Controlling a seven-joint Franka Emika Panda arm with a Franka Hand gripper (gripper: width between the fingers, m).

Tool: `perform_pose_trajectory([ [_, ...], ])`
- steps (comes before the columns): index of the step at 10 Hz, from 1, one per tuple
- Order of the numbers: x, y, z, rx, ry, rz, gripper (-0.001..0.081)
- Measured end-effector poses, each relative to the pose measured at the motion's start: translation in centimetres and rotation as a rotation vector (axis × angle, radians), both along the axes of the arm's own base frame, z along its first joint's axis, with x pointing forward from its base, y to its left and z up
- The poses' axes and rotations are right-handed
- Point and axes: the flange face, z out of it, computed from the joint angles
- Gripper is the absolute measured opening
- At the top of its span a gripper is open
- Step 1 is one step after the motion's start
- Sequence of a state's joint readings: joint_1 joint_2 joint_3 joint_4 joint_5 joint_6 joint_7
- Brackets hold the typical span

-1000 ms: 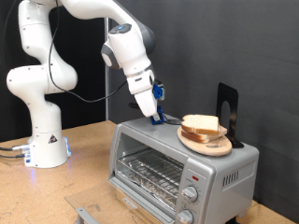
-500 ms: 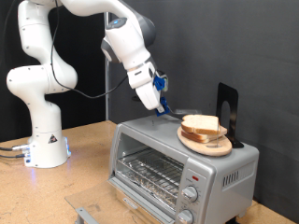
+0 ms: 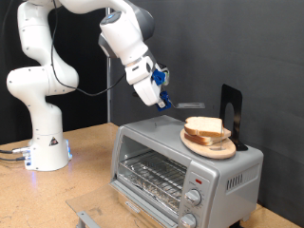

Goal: Make a piece of toast with the oven

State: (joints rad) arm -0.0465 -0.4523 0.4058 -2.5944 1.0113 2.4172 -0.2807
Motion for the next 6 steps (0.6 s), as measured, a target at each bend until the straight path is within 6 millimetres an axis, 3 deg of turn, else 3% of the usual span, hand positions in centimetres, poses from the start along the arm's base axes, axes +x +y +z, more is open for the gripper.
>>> perform_pose_trajectory([
  [3,-0.9,-4.3,-0.5,0.033,-0.076,-0.007,0.0469],
  [6,-3.1,-8.6,0.4,0.072,-0.148,-0.071,0.0469],
])
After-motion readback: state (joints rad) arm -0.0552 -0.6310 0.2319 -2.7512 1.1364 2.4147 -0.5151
